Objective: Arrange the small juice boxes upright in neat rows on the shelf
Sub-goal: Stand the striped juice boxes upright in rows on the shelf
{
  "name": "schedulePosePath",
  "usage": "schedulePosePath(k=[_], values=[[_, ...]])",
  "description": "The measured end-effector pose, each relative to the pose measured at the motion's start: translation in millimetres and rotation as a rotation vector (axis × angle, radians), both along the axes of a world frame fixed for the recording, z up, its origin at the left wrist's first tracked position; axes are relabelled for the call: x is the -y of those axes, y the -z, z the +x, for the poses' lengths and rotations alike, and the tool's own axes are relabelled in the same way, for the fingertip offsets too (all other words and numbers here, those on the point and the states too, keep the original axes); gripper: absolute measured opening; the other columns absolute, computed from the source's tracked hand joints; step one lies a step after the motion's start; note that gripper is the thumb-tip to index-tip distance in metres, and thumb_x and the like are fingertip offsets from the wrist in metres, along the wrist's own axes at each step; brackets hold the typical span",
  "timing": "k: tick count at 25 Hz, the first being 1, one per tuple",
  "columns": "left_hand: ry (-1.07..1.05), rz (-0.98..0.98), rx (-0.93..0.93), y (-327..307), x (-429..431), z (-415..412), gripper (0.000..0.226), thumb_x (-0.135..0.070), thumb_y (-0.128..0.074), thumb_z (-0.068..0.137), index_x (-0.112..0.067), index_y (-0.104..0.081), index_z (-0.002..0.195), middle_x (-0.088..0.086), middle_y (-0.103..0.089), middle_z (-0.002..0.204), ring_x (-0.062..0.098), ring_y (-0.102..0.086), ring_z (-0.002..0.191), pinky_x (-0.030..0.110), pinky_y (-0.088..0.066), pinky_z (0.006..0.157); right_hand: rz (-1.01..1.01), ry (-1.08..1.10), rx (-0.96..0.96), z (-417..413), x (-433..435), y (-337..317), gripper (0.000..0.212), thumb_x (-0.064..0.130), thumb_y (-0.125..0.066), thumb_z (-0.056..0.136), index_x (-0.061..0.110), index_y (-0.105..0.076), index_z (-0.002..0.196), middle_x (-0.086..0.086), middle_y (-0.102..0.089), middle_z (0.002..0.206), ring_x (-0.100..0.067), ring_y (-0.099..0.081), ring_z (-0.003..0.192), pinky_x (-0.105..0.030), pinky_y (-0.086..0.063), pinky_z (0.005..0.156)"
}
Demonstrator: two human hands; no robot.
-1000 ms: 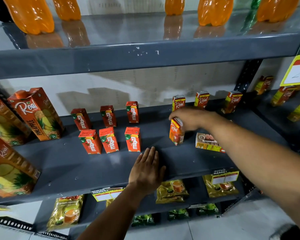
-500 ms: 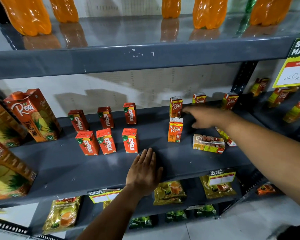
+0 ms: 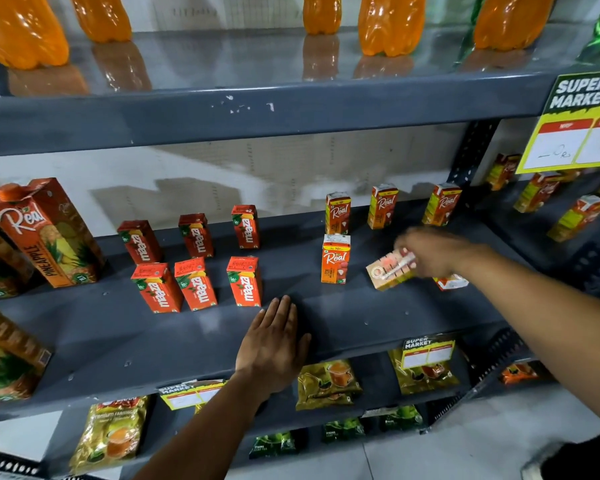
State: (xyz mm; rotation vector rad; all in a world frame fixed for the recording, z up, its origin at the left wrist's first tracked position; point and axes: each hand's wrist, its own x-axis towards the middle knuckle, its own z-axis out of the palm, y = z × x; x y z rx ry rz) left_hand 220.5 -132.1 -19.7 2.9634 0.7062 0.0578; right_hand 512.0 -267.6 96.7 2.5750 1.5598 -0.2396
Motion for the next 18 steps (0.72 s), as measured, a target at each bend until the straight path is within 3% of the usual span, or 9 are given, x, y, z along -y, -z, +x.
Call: schedulePosePath(k=[3, 5, 7, 10, 14, 18], values=[[-0.009, -0.002, 0.003, 0, 0, 0, 0.086, -0.058, 0.010, 0.080, -0.010, -0.006, 0.150, 0.007, 0.000, 0.160, 0.020, 0.005, 0.146, 0.033, 0.003, 0.118, 0.051, -0.256, 0.270, -2, -15, -12, 0.030, 0.020, -0.060, 0.084, 0.028, -0.057, 0.113, -0.004, -0.052, 0.118, -0.029, -0.051, 0.107, -0.038, -0.046, 0.084], [-0.014, -0.006, 0.011, 0, 1, -1, 0.086, -0.058, 0.009, 0.081, -0.010, -0.007, 0.150, 0.007, -0.001, 0.160, 0.020, 0.004, 0.146, 0.033, 0.004, 0.117, -0.029, -0.378, 0.438, -6, -23, -13, 0.035, 0.029, -0.054, 0.091, 0.031, -0.051, 0.125, -0.005, -0.047, 0.136, -0.029, -0.044, 0.122, -0.039, -0.042, 0.089], [-0.016, -0.010, 0.014, 0, 1, -2, 0.086, -0.059, 0.008, 0.081, -0.010, -0.007, 0.150, 0.007, -0.001, 0.160, 0.020, 0.004, 0.146, 0.033, 0.003, 0.117, -0.105, -0.482, 0.562, -11, -25, -13, 0.044, 0.025, -0.053, 0.092, 0.031, -0.043, 0.135, -0.005, -0.039, 0.146, -0.029, -0.041, 0.129, -0.041, -0.042, 0.093], [-0.016, -0.011, 0.019, 1, 0, -1, 0.086, -0.059, 0.009, 0.081, -0.010, -0.007, 0.150, 0.007, -0.001, 0.160, 0.020, 0.004, 0.146, 0.033, 0.003, 0.118, -0.110, -0.526, 0.558, -16, -25, -22, 0.052, 0.015, -0.049, 0.095, 0.026, -0.033, 0.143, -0.003, -0.034, 0.152, -0.027, -0.036, 0.135, -0.040, -0.041, 0.100], [-0.013, -0.010, 0.011, 1, 0, -1, 0.087, -0.059, 0.011, 0.080, -0.011, -0.005, 0.150, 0.007, 0.002, 0.160, 0.020, 0.005, 0.146, 0.033, 0.005, 0.117, -0.086, -0.500, 0.419, -14, -25, -32, 0.057, 0.010, -0.052, 0.092, 0.027, -0.037, 0.143, 0.002, -0.040, 0.151, -0.022, -0.037, 0.135, -0.035, -0.035, 0.107], [-0.007, -0.009, 0.019, 3, -1, -1, 0.095, -0.067, 0.017, 0.078, -0.010, -0.007, 0.150, 0.008, 0.000, 0.160, 0.021, 0.005, 0.146, 0.033, 0.004, 0.117, -0.076, -0.190, 0.138, -15, -36, -38, 0.069, 0.035, -0.068, 0.084, 0.016, -0.037, 0.143, -0.009, -0.049, 0.144, -0.028, -0.047, 0.128, -0.035, -0.040, 0.103]])
